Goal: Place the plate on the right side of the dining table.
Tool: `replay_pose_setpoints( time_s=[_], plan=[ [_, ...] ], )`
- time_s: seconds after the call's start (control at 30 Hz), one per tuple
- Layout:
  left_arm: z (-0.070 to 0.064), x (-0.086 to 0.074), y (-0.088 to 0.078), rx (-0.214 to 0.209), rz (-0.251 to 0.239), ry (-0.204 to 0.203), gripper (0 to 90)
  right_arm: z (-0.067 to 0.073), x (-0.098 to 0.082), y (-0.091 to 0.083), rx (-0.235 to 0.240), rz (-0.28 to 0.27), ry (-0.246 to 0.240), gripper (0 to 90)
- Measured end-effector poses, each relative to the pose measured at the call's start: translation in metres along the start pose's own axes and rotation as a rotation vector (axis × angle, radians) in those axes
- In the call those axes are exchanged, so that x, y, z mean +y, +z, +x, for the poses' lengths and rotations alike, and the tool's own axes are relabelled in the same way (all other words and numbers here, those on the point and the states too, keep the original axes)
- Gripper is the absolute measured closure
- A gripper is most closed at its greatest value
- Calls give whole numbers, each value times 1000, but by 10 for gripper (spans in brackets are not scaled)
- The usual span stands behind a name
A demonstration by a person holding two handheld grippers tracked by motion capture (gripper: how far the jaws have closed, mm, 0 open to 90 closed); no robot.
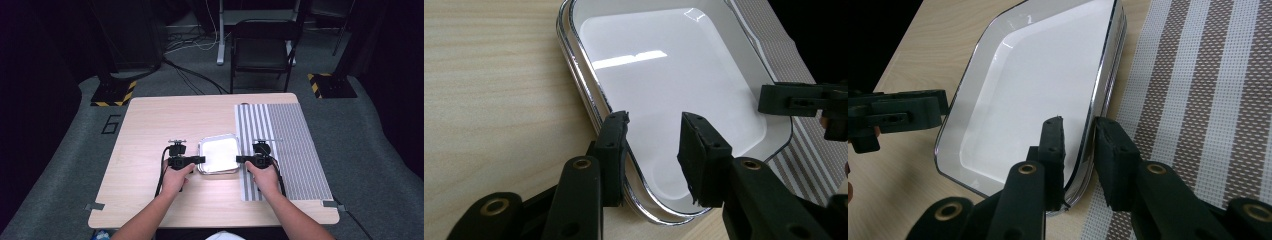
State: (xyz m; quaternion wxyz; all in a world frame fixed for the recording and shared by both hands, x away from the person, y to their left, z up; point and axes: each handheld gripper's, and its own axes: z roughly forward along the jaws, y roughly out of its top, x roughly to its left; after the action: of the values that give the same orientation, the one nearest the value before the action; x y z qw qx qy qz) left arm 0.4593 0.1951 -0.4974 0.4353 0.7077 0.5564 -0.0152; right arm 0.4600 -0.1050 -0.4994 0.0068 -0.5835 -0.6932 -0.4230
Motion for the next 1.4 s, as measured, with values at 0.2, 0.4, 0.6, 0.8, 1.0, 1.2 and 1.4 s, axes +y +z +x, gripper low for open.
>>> replay_pose_setpoints(
  time_s=[0.2, 0.4, 0.6, 0.8, 1.0, 1.2, 1.4],
  plan=[
    [-3, 2, 6, -1, 7, -4, 639, -1, 1, -7, -5, -3, 0, 733],
    [-4, 2, 12, 2, 19, -6, 640, -4, 2, -11, -16, -3, -10, 742],
    [-5, -1, 14, 6, 19, 11, 644, -6, 1, -13, -28, -5, -16, 761],
    [-6, -4, 15, 1, 16, 21, 660, -6, 0, -15, -27, -5, -20, 759],
    [-5, -4, 15, 7, 10, 31, 660, -5, -2, -15, -38, -14, -24, 759],
    [-9, -5, 16, 35, 14, 56, 664, -6, -2, -15, -36, -18, -22, 760],
    [-9, -5, 16, 28, 14, 54, 661, -8, -3, -17, -46, -19, -25, 781]
  ],
)
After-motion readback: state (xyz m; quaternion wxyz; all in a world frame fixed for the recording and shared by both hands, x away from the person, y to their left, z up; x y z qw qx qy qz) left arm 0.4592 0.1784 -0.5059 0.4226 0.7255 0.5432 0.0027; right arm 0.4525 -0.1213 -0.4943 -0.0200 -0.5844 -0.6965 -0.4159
